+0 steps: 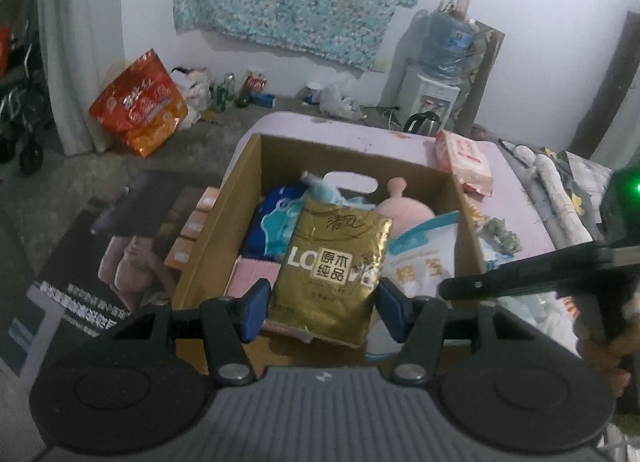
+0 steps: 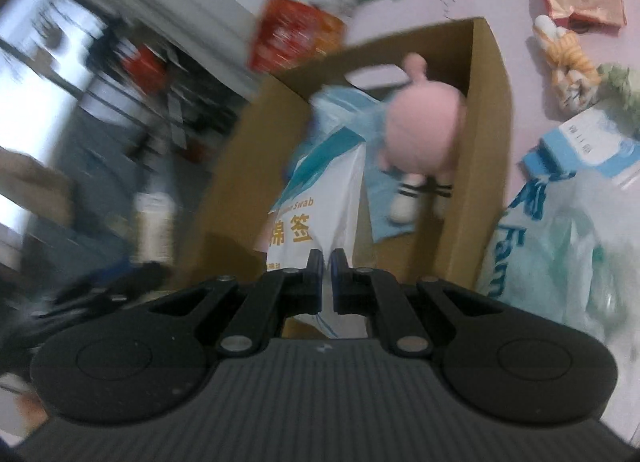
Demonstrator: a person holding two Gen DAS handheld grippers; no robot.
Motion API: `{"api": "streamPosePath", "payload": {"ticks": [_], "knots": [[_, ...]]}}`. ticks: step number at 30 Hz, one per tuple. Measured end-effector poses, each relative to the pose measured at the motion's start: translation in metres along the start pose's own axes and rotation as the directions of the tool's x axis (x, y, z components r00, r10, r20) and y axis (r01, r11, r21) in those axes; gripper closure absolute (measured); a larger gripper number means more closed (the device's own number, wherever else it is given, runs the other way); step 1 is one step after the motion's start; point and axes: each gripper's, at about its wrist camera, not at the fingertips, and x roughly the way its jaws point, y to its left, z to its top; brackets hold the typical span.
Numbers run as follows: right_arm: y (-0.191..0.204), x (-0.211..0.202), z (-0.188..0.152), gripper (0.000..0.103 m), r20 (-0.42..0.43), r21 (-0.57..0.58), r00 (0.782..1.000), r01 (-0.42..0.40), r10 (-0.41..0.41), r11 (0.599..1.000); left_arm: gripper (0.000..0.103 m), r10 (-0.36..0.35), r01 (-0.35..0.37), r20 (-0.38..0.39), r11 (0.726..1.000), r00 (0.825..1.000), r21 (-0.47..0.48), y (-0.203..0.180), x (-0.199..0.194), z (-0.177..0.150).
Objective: Organize soft objects
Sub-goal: 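Lower both held items into the box and open both tools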
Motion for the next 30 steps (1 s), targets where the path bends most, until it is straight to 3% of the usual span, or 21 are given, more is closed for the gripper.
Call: {"api": "streamPosePath", "payload": {"ticks": [3,5,8,9,10,14,21,26,30], "knots": [[0.011,0.027,0.008,0.1,-0.033,-0.089,0.987,0.154,-0.157,0.984,0.047,-0.014,0.014,-0.006,1.0,1.0,-0.005,0.007,0.005,-0.006],[0.016,0.04,0.009,0.1,-0.06,-0.136,0.966,0.241,-0.251,0.961,0.049,-0.03,0.03,-0.014,1.0,0.999,-0.008,0.009,0.008,-0.007],[0.029,0.044,0.01,0.089,-0.046,-0.208,0.937,0.329,-0.345,0.921,0.052,-0.044,0.043,-0.024,0.999,0.999,-0.013,0.012,0.014,-0.011],[0.034,0.042,0.01,0.078,-0.037,-0.227,0.931,0.345,-0.362,0.911,0.061,-0.047,0.047,-0.025,0.999,0.999,-0.014,0.013,0.016,-0.013],[0.035,0.04,0.011,0.069,-0.024,-0.236,0.931,0.348,-0.364,0.907,0.071,-0.055,0.054,-0.028,0.998,0.998,-0.018,0.014,0.018,-0.014],[0.045,0.028,0.009,0.068,0.038,-0.275,0.93,0.361,-0.365,0.891,0.07,-0.081,0.079,-0.053,0.997,0.995,-0.025,0.019,0.029,-0.017],[0.043,0.013,0.008,0.068,0.091,-0.239,0.959,0.283,-0.269,0.929,0.062,-0.078,0.075,-0.086,0.996,0.993,-0.039,0.028,0.04,-0.023],[0.051,0.032,0.003,0.072,0.018,-0.289,0.978,0.205,-0.209,0.935,0.047,-0.063,0.06,-0.037,0.995,0.997,-0.084,0.037,0.027,-0.026],[0.053,0.074,0.0,0.084,-0.08,-0.348,0.957,0.234,-0.278,0.908,0.038,-0.04,0.041,0.014,0.994,0.999,-0.101,0.042,0.009,-0.03]]}}
